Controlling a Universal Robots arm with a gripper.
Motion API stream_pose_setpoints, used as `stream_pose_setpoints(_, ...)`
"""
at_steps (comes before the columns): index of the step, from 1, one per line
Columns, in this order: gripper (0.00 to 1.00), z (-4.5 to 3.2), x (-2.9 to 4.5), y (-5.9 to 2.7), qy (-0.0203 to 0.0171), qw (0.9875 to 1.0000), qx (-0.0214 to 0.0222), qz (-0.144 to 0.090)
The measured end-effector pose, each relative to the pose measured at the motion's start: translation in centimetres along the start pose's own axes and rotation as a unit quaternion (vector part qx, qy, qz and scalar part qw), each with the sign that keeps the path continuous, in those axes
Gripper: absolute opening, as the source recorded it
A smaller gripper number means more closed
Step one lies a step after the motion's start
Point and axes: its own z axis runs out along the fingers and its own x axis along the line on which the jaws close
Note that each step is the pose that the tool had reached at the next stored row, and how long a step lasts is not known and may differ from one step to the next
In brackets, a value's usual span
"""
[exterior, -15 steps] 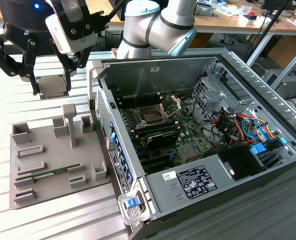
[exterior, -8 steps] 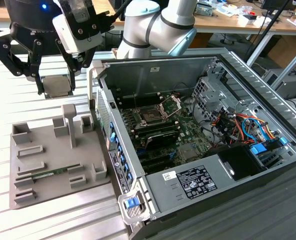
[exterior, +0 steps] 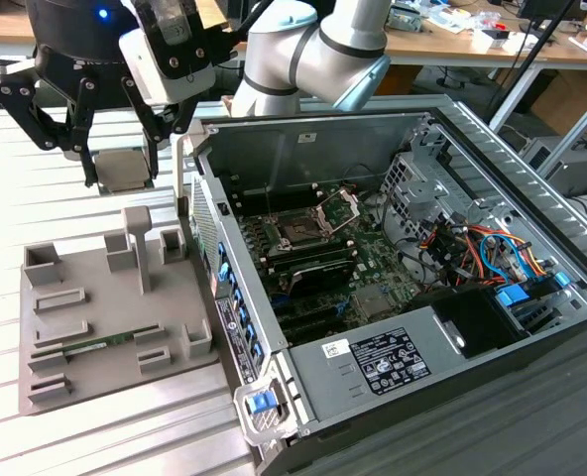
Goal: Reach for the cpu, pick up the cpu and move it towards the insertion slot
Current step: 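Pick up the cpu and move it towards the insertion slot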
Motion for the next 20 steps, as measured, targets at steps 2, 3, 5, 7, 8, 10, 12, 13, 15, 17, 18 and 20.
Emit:
stream_pose_setpoints(2,0.55,0.00,-0.17,-0.01,0.0000,1.0000,0.0000,0.000)
stream_pose_setpoints(3,0.55,-0.01,-0.26,-0.02,0.0000,1.0000,0.0000,0.000)
stream_pose_setpoints(5,0.55,0.00,-0.40,-0.03,0.0000,1.0000,0.0000,0.000)
stream_pose_setpoints(7,0.55,-0.01,-0.55,-0.05,0.0000,1.0000,0.0000,0.000)
stream_pose_setpoints(8,0.55,0.00,-0.64,-0.06,0.0000,1.0000,0.0000,0.000)
stream_pose_setpoints(10,0.55,0.00,-0.83,-0.07,0.0000,1.0000,0.0000,0.000)
stream_pose_setpoints(12,0.55,0.00,-0.99,-0.09,0.0000,1.0000,0.0000,0.000)
stream_pose_setpoints(13,0.55,0.00,-1.14,-0.10,0.0000,1.0000,0.0000,0.000)
stream_pose_setpoints(15,0.55,0.00,-1.44,-0.13,0.0000,1.0000,0.0000,0.000)
stream_pose_setpoints(17,0.55,0.00,-1.70,-0.15,0.0000,1.0000,0.0000,0.000)
stream_pose_setpoints(18,0.55,-0.01,-1.78,-0.16,0.0000,1.0000,0.0000,0.000)
stream_pose_setpoints(20,0.55,0.00,-2.06,-0.18,0.0000,1.0000,0.0000,0.000)
